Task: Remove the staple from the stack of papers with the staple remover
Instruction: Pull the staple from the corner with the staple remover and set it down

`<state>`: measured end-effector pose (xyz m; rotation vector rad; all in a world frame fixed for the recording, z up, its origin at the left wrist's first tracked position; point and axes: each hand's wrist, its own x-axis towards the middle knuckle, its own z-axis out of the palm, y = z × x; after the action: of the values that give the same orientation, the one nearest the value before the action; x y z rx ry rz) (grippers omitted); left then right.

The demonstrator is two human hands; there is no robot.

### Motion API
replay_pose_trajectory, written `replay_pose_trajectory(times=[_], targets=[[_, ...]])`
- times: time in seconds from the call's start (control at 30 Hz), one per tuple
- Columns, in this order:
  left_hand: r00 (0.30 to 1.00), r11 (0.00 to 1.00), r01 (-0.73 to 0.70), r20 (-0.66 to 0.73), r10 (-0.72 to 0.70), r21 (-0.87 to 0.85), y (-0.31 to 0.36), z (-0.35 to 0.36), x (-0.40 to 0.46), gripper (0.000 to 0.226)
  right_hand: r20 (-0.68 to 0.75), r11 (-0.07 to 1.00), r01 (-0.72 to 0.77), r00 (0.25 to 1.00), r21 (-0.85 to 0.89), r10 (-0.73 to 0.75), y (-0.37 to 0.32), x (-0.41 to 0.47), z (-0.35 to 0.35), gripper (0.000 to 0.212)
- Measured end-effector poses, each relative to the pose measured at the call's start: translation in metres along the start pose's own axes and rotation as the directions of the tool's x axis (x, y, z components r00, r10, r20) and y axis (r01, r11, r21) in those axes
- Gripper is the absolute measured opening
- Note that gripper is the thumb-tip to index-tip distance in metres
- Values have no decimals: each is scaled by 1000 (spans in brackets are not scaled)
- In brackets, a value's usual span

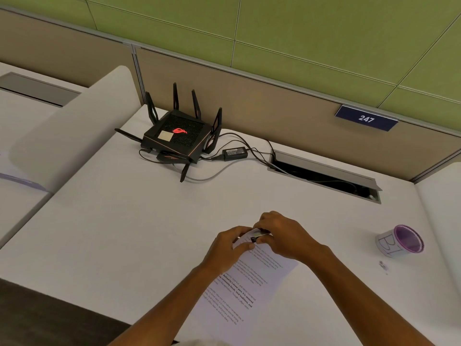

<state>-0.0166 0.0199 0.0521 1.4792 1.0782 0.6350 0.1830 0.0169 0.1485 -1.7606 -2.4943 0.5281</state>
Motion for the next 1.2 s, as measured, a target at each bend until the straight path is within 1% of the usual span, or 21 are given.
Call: replay_pose_trajectory(times=[0.13,0.27,0.4,0.47,0.67,0.83,0.93,0.97,1.07,1.1,1.2], targets=[[1000,1000,-8,0,8,-12,5,-2,1,23,-6,1000,0,1000,1,0,-1,0,0,18],[1000,1000,-25,-17,25,14,5,-1,-1,19,-22,1000,13,1000,-18,-13,-3,0,0,17],[996,998,-63,-55,65,25,3,2,-4,22,-36,999,28,999,-34,-29,-4,1,1,16],[996,998,-61,-67,63,31,2,3,-4,22,-43,998,37,998,-50,-39,-5,1,2,16],[995,996,-71,-61,75,53,3,4,-3,18,-51,996,58,997,-71,-62,-3,2,2,15],[996,998,-63,-68,65,25,5,4,-2,19,-59,995,62,996,-76,-67,-2,3,1,15],[997,998,-47,-58,45,-36,7,4,-4,15,-56,998,56,997,-34,-58,2,2,0,16],[997,997,-48,-61,44,-60,8,4,-4,19,-54,999,49,997,-14,-50,3,2,0,18],[998,995,-38,-55,33,-93,7,2,-3,51,-61,998,2,998,58,2,6,-1,5,30],[998,995,-26,-53,21,-98,6,1,-3,56,-63,996,-22,998,83,28,8,-2,6,34],[998,995,27,-62,-33,-98,4,-1,-3,54,-58,984,-94,993,149,104,14,-6,8,39]])
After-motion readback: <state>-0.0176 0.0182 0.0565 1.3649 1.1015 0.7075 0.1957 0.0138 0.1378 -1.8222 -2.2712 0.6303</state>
